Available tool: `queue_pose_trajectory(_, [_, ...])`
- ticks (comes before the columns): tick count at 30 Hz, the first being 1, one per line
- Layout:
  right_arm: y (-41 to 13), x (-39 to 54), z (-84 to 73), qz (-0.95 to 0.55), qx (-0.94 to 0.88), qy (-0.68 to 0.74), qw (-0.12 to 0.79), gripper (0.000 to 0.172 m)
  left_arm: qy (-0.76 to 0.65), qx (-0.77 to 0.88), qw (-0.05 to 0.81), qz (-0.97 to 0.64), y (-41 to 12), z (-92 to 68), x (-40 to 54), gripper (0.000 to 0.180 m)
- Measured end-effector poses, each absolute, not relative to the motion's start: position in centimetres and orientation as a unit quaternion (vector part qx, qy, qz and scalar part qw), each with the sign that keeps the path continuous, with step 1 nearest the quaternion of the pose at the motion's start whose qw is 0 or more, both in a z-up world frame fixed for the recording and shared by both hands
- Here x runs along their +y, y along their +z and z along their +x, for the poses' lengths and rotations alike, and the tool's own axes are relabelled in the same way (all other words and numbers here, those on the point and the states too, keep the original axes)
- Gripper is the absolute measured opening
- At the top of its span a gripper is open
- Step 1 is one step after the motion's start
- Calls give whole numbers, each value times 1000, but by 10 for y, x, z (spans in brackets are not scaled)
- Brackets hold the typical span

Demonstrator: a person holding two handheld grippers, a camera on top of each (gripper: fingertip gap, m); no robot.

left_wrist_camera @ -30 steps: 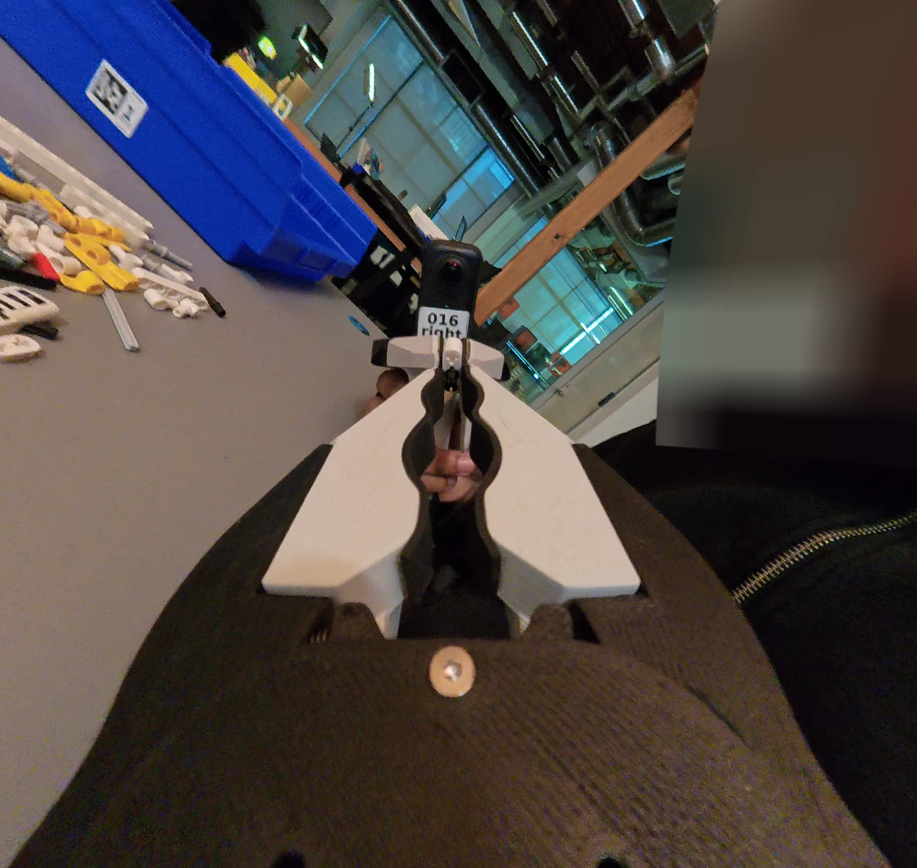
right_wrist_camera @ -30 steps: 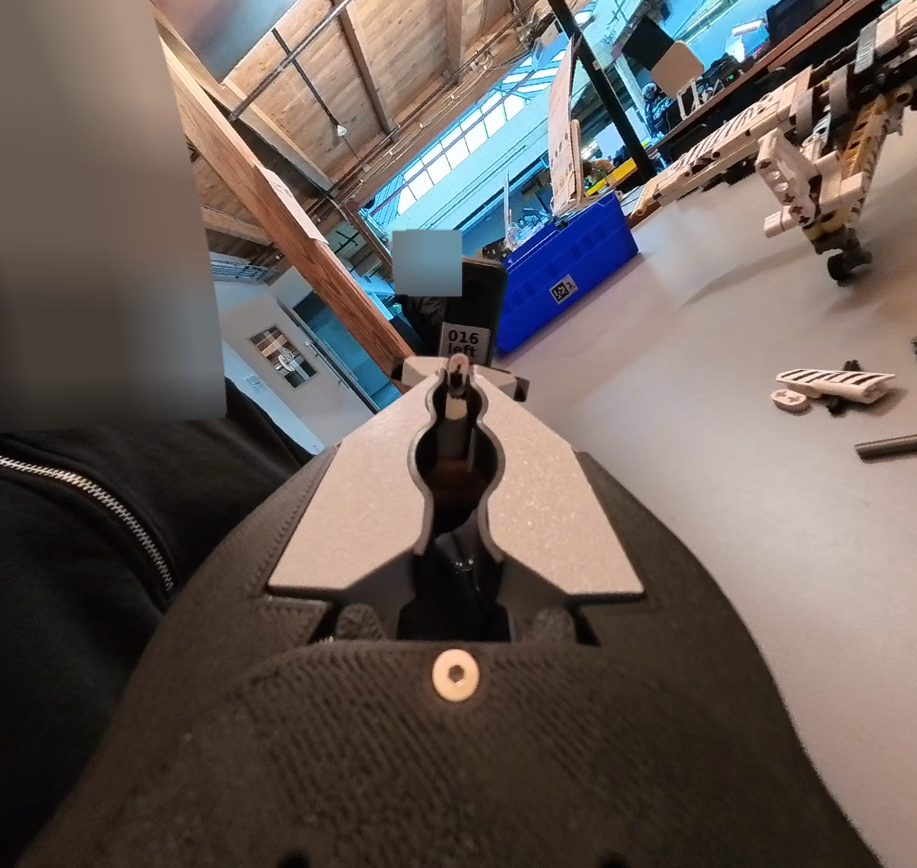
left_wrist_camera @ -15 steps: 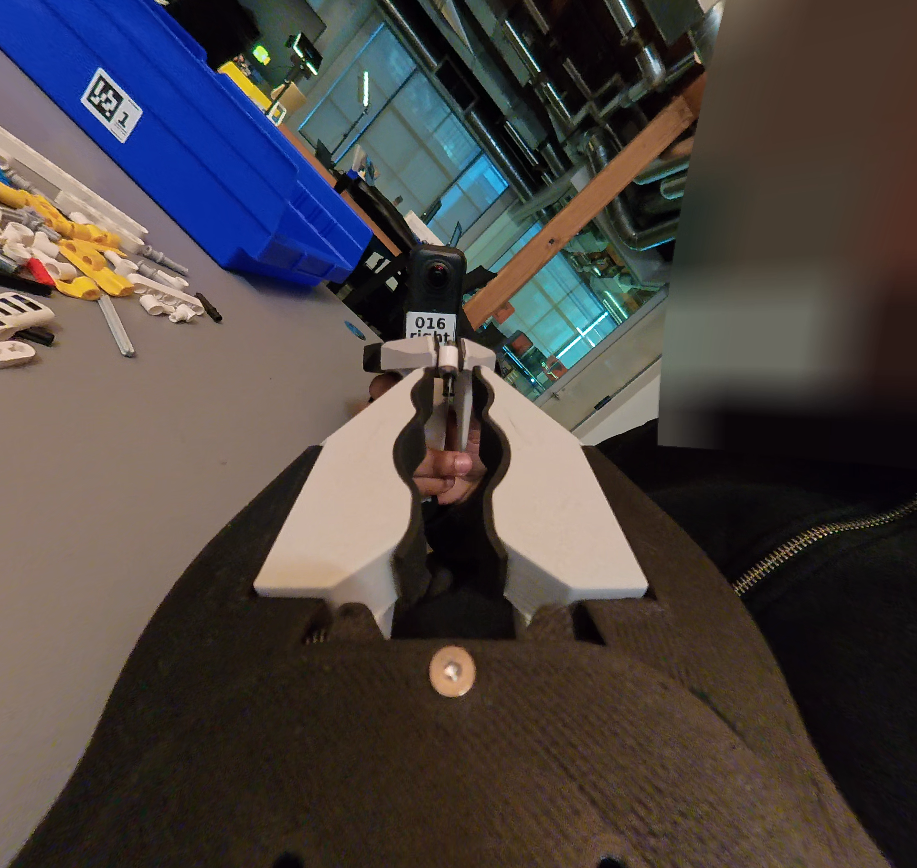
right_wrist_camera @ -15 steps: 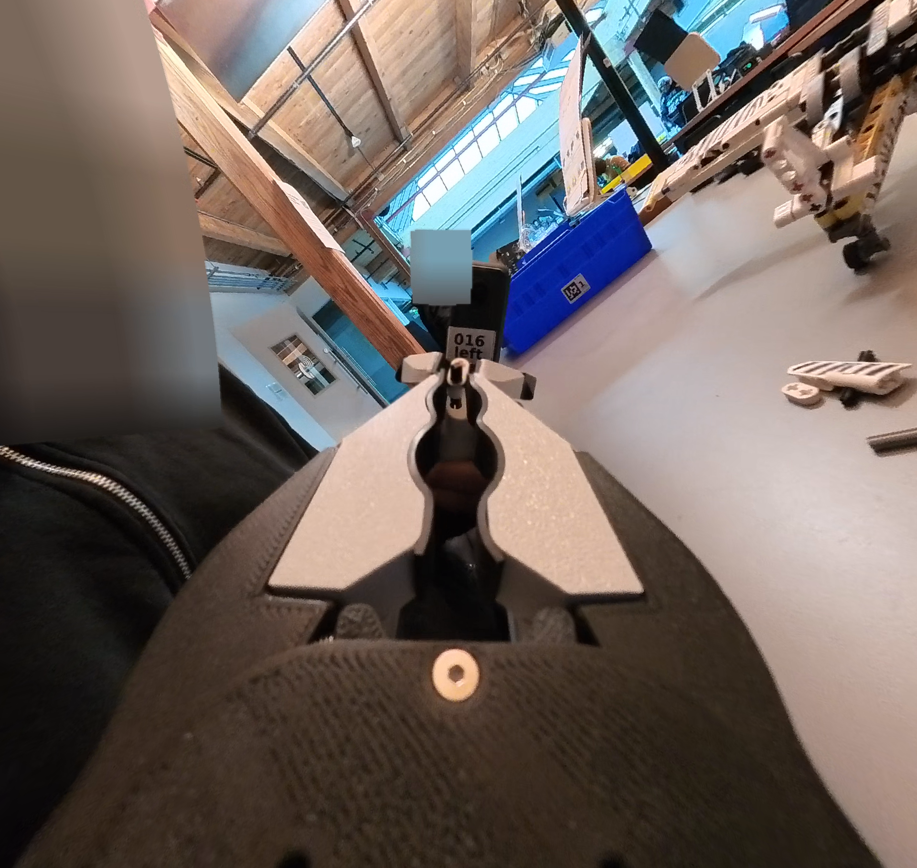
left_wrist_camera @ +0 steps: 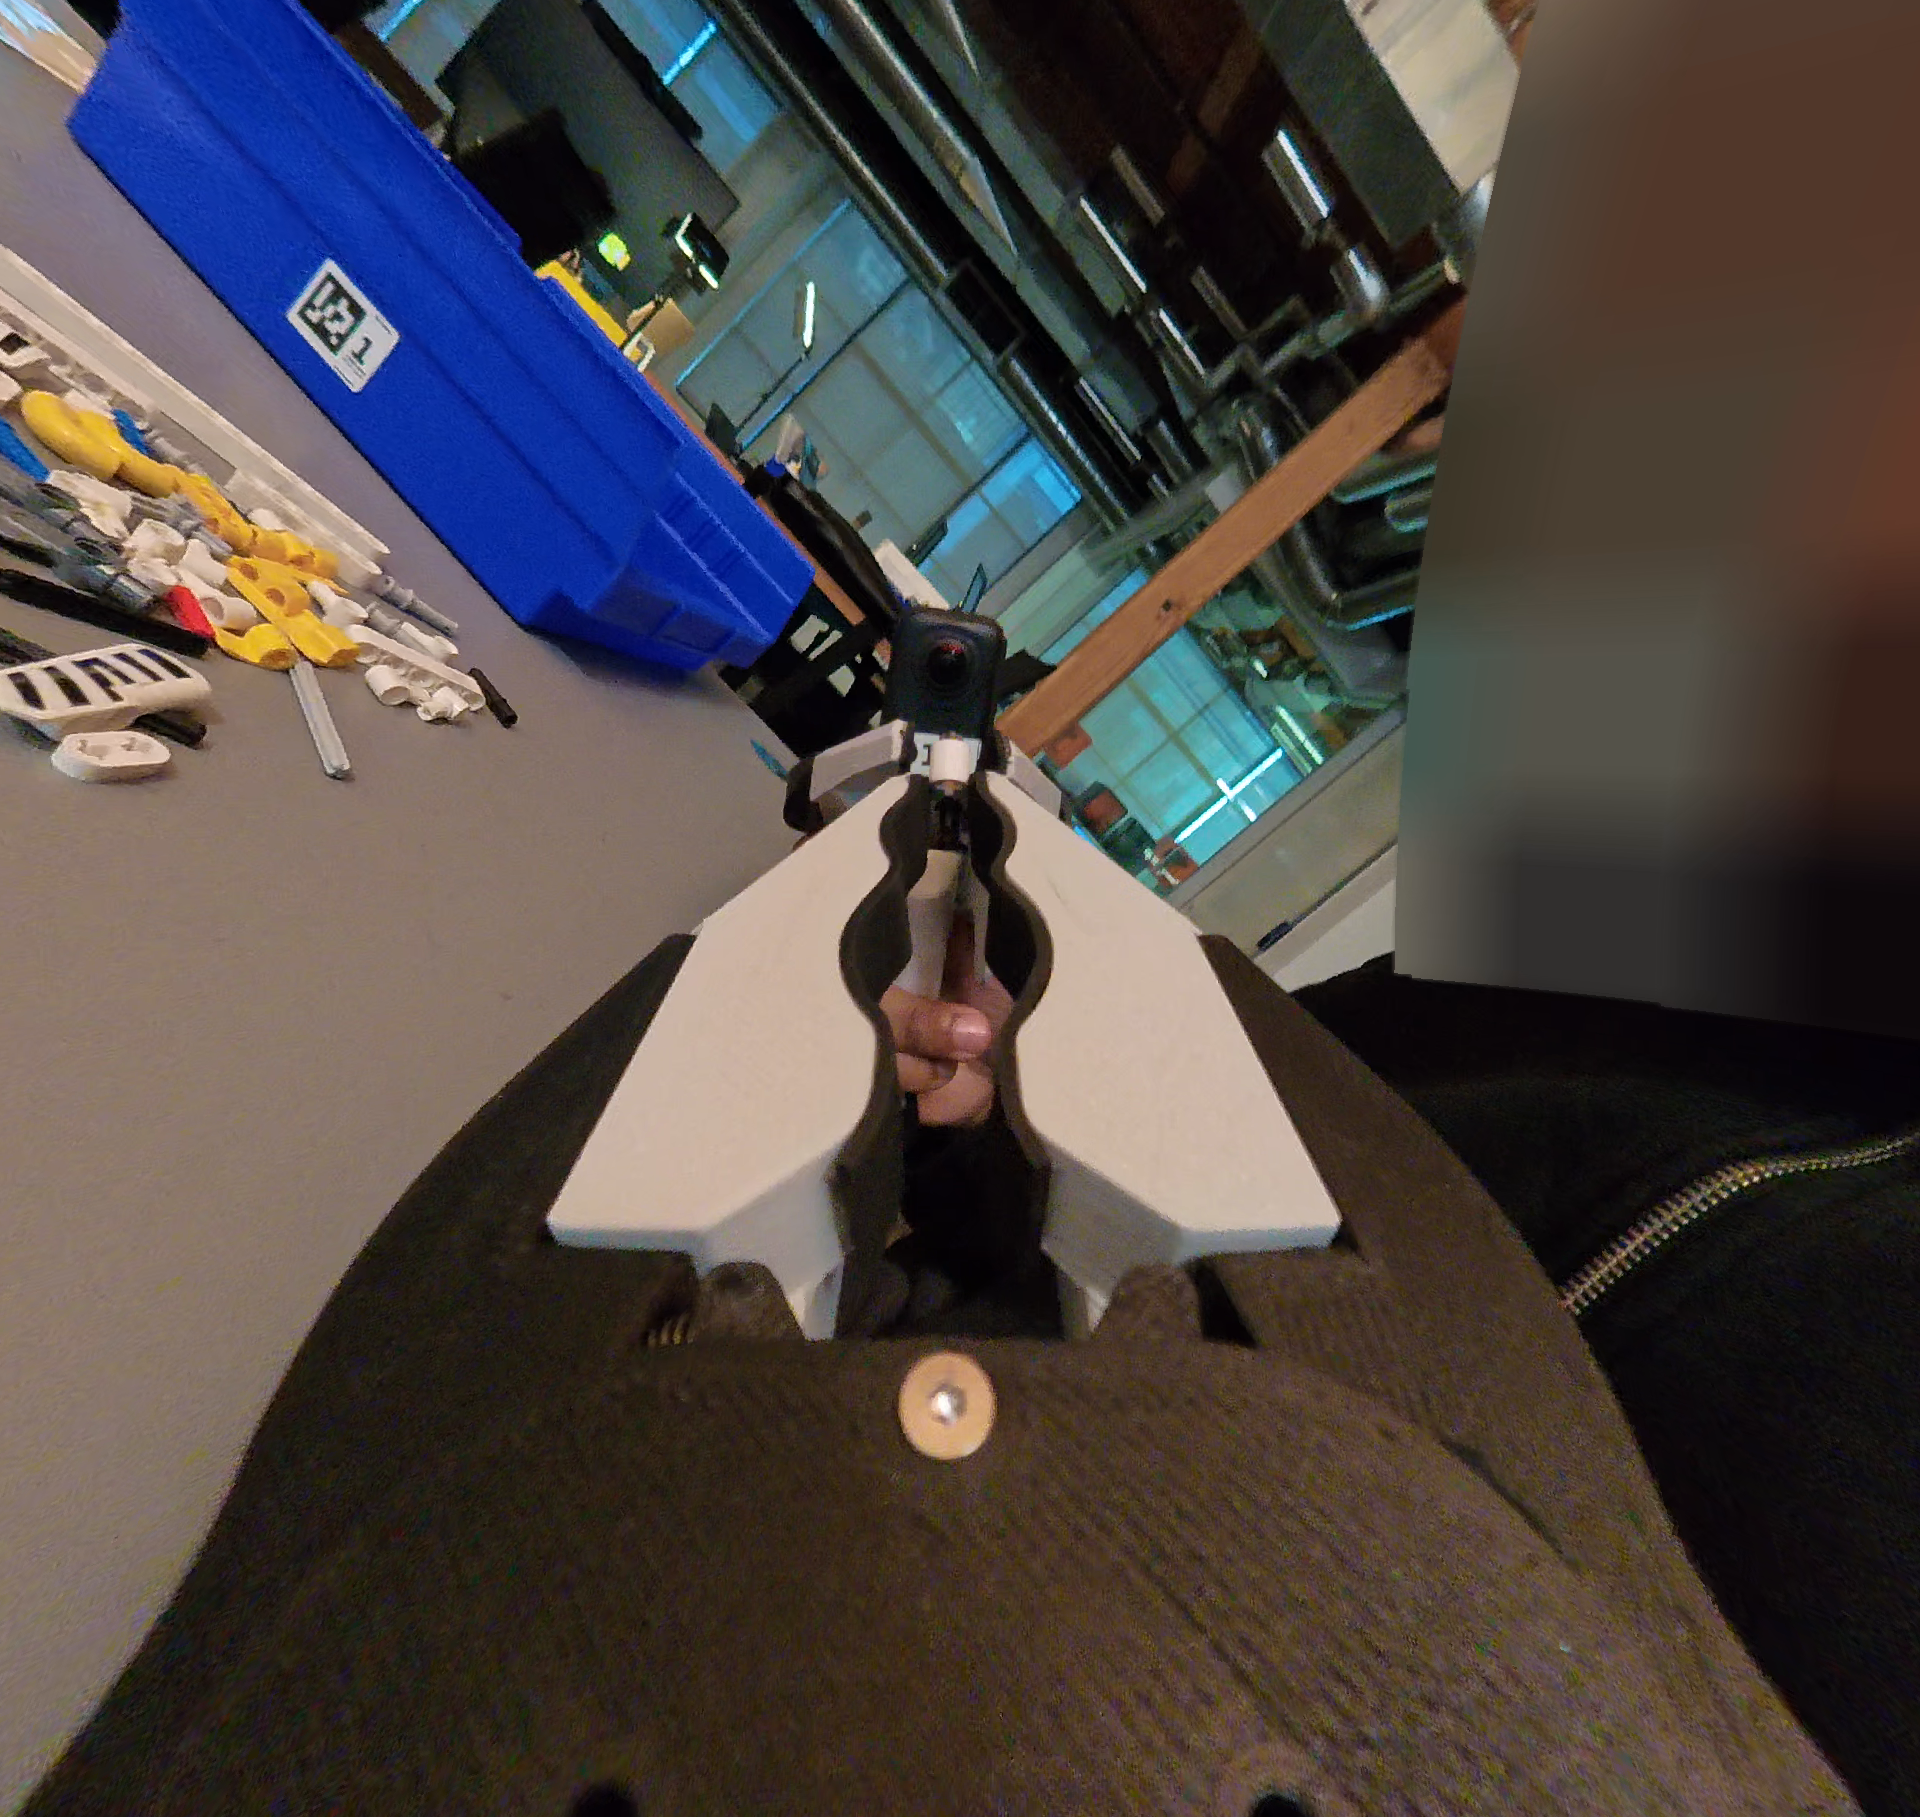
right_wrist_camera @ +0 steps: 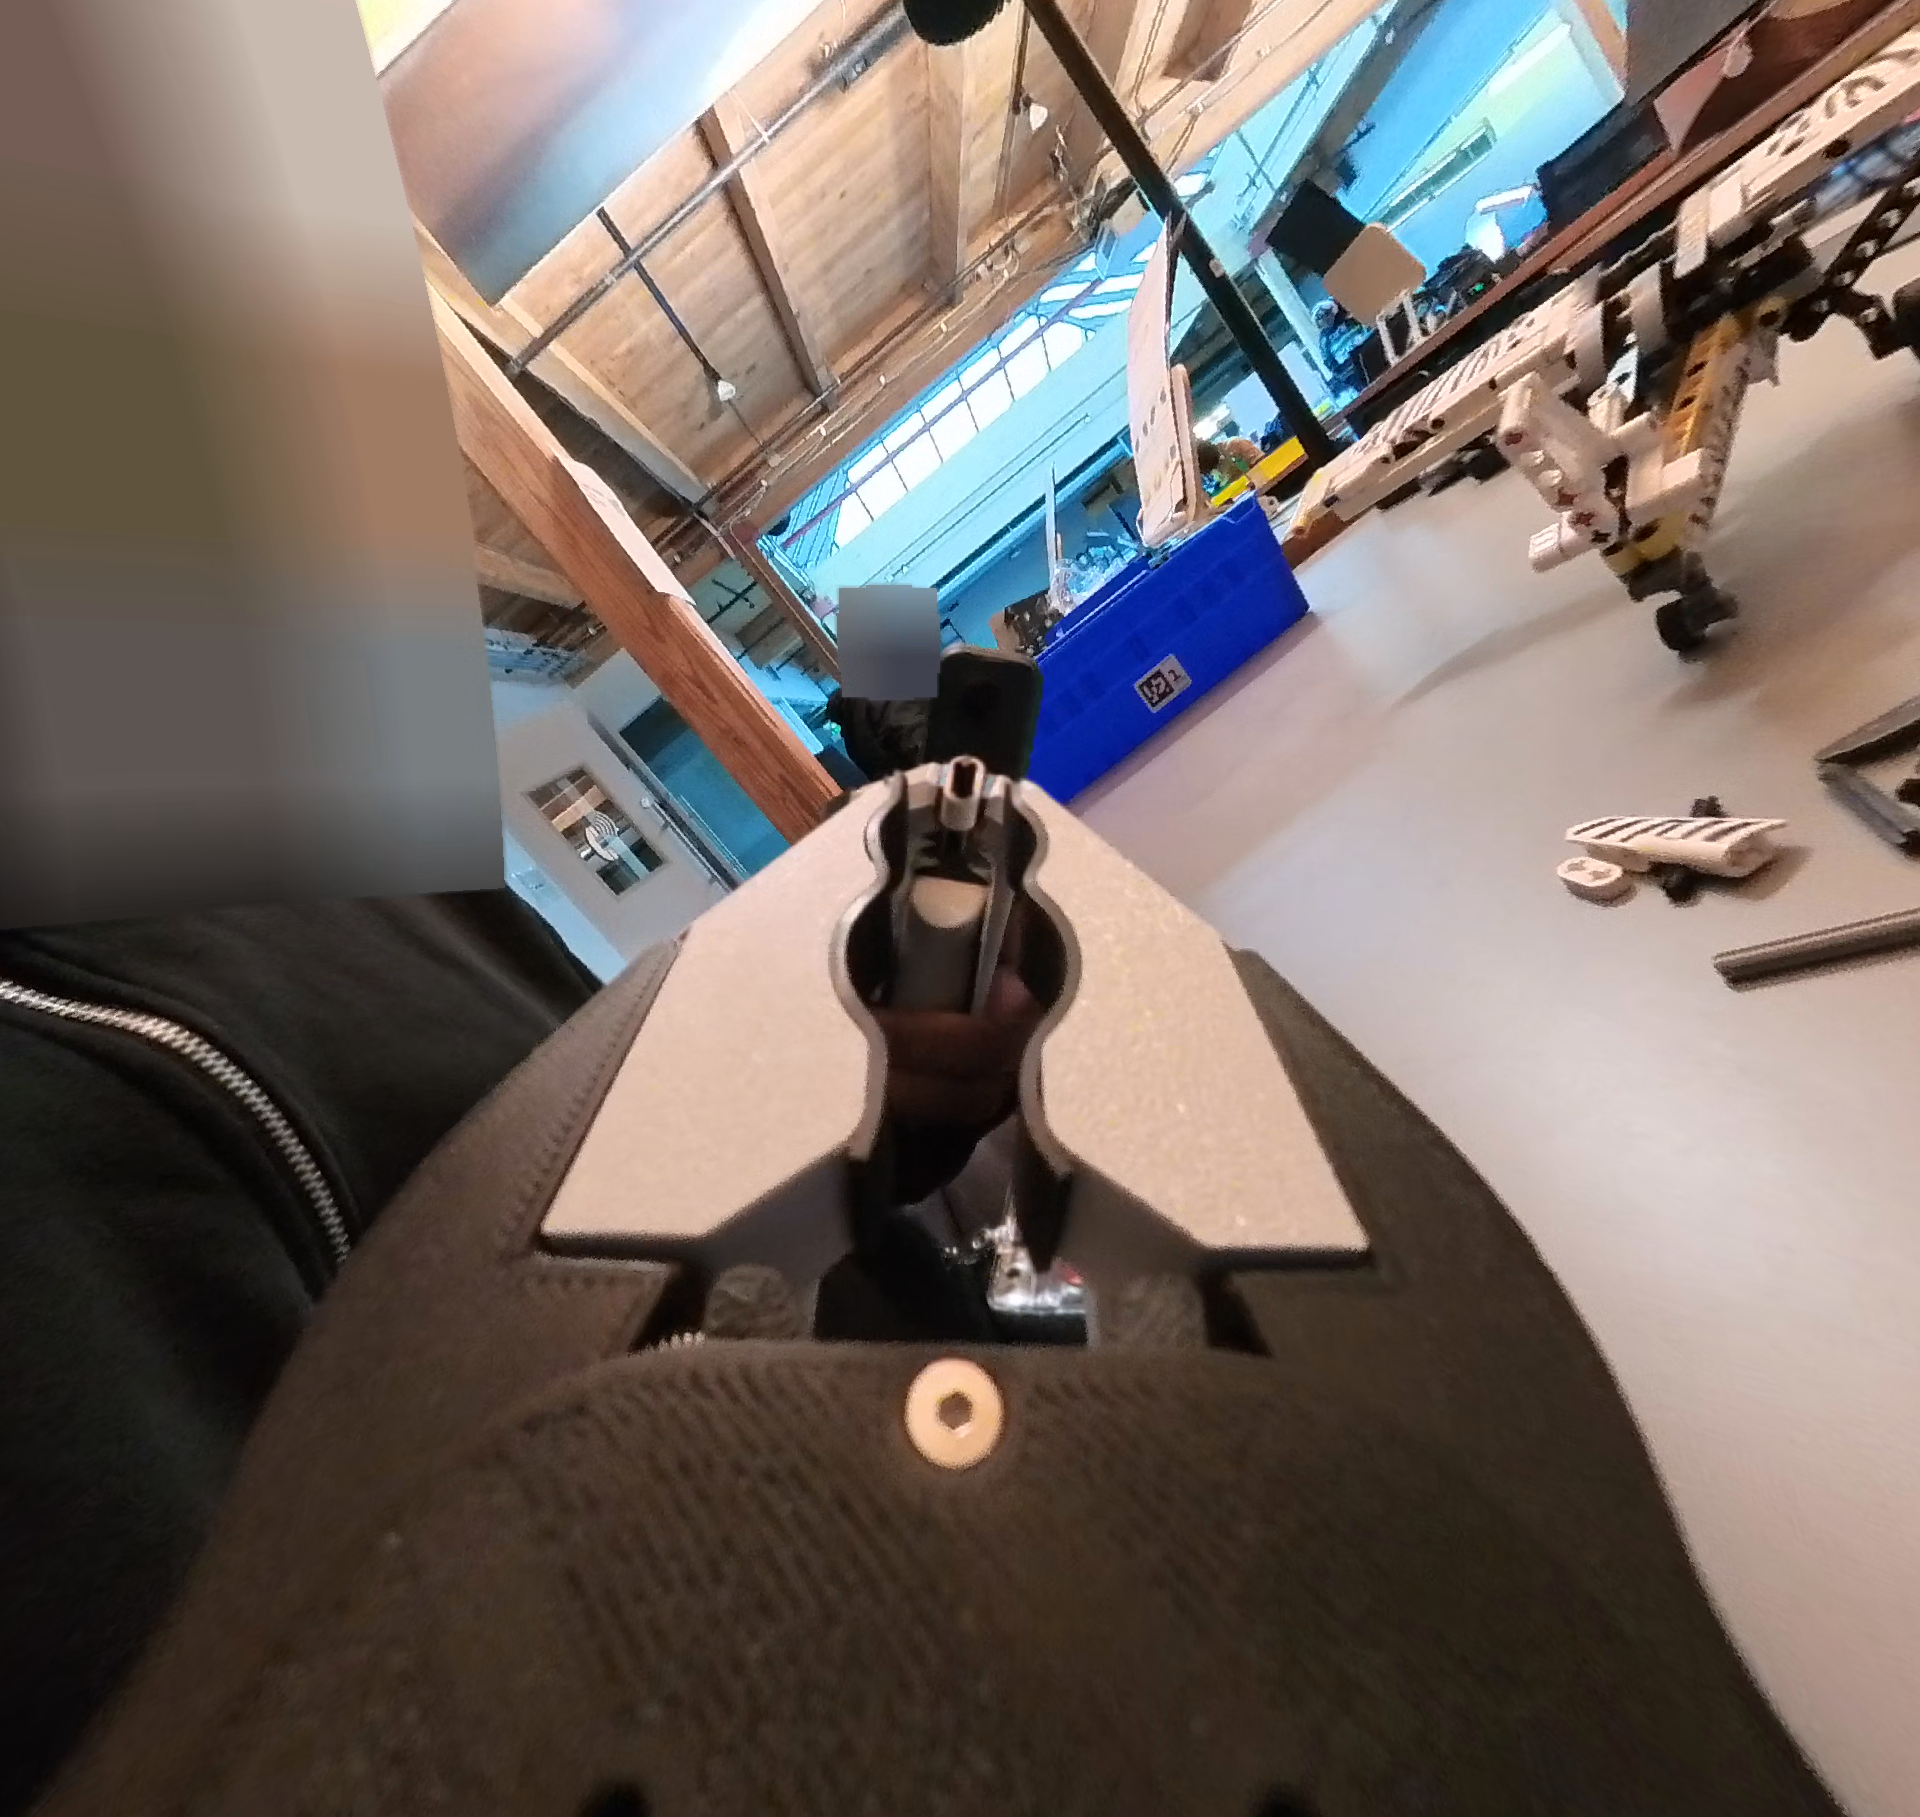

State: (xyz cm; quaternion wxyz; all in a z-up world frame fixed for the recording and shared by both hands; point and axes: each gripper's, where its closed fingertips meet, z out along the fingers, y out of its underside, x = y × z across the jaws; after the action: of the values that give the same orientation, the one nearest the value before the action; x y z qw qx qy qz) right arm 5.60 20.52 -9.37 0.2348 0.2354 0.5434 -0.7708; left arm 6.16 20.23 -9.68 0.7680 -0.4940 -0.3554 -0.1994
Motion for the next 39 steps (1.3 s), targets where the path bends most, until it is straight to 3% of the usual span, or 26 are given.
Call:
queue_pose_trajectory(10, [-99, 195, 61, 207, 595, -762, 153, 16, -268, -365, 769, -451, -94, 62, 203, 3])
queue_pose_trajectory(20, [-93, 200, 58, 226, 548, -779, 202, 7, -112, -340, 755, -550, -98, 64, 212, 2])
queue_pose_trajectory(34, [-95, 201, 59, 215, 576, -771, 164, 4, -150, -355, 765, -516, -96, 62, 208, 3])
queue_pose_trajectory(39, [-90, 207, 52, 255, 518, -791, 201, 3, -136, -364, 762, -518, -94, 58, 212, 4])
